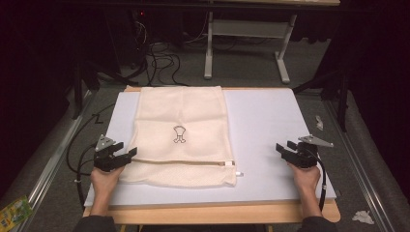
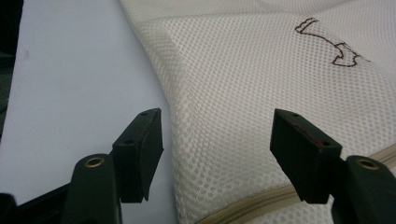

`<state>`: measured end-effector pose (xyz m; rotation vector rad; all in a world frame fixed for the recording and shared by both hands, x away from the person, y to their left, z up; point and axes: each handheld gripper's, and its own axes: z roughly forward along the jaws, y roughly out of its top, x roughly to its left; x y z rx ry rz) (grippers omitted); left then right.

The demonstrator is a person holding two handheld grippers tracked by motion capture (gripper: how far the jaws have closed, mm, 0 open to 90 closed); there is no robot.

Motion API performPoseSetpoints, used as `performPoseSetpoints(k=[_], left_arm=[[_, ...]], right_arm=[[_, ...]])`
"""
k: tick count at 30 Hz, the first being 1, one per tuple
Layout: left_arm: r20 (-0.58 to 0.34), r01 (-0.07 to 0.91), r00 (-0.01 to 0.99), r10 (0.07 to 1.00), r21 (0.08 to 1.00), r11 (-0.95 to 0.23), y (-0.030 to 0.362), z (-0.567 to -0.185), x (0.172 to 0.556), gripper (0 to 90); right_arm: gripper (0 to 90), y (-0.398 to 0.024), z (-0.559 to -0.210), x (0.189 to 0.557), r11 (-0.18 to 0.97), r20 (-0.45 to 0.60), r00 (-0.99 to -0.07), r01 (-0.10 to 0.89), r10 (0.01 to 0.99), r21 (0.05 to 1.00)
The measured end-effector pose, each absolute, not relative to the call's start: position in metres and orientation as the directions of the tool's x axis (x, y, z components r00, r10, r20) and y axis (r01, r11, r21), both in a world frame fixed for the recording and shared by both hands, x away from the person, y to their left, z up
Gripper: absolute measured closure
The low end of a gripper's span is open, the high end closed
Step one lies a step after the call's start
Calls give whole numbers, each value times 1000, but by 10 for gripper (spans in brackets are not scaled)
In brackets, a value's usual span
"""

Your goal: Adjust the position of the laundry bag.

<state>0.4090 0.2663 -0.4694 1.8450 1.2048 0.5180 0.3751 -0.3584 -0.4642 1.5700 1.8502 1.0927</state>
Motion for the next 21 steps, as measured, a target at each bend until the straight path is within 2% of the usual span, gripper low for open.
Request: performPoseSetpoints(k=[8,21], left_arm=[[-99,581,441,892,789,-200,259,-464,415,323],[-95,610,413,906,767,-197,253,-461,425,333]], right_arm=[[472,-336,-460,383,70,136,-287,606,948,792],[481,-298,-457,396,134,180,-406,633,896,762]])
